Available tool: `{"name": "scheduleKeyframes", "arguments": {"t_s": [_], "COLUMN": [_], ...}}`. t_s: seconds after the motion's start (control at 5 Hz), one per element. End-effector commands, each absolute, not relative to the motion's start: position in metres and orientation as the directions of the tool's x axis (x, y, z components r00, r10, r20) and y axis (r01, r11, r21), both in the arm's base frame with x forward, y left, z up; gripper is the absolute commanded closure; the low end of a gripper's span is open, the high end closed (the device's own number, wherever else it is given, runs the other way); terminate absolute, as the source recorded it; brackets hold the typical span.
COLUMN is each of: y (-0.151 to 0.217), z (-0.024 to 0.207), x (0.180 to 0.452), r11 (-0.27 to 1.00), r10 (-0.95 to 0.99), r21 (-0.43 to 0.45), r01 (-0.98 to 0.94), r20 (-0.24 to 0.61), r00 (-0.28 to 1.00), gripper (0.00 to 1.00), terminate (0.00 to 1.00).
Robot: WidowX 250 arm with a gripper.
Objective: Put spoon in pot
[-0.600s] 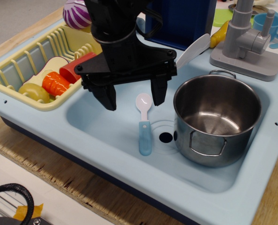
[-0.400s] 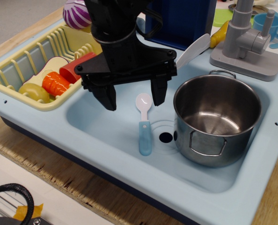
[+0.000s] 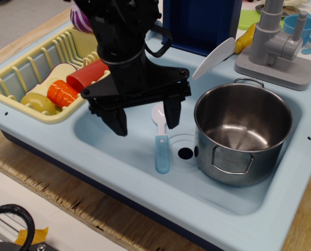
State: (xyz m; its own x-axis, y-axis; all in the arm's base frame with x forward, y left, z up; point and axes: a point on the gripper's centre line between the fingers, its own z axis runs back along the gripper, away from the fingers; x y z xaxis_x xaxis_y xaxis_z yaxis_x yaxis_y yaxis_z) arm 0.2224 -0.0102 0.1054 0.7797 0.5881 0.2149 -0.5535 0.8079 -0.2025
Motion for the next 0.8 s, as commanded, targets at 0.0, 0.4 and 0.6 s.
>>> {"name": "scheduleKeyframes", "arguments": {"t_s": [0.0,0.4,0.6], "y": [-0.005,-0.003,-0.004], "z": [0.103,0.091,0.083], "x": [0.231,0.244,0.247], "r11": [0.802,0.807,0.805], "r10": [0.596,0.587,0.589], "r21": [-0.218,-0.184,-0.162], "r01": [-0.557,-0.561,-0.570], "r20": [0.225,0.152,0.112], "r00": [0.771,0.795,0.800], "gripper": [0.00,0.00,0.00], "terminate": [0.00,0.00,0.00]}}
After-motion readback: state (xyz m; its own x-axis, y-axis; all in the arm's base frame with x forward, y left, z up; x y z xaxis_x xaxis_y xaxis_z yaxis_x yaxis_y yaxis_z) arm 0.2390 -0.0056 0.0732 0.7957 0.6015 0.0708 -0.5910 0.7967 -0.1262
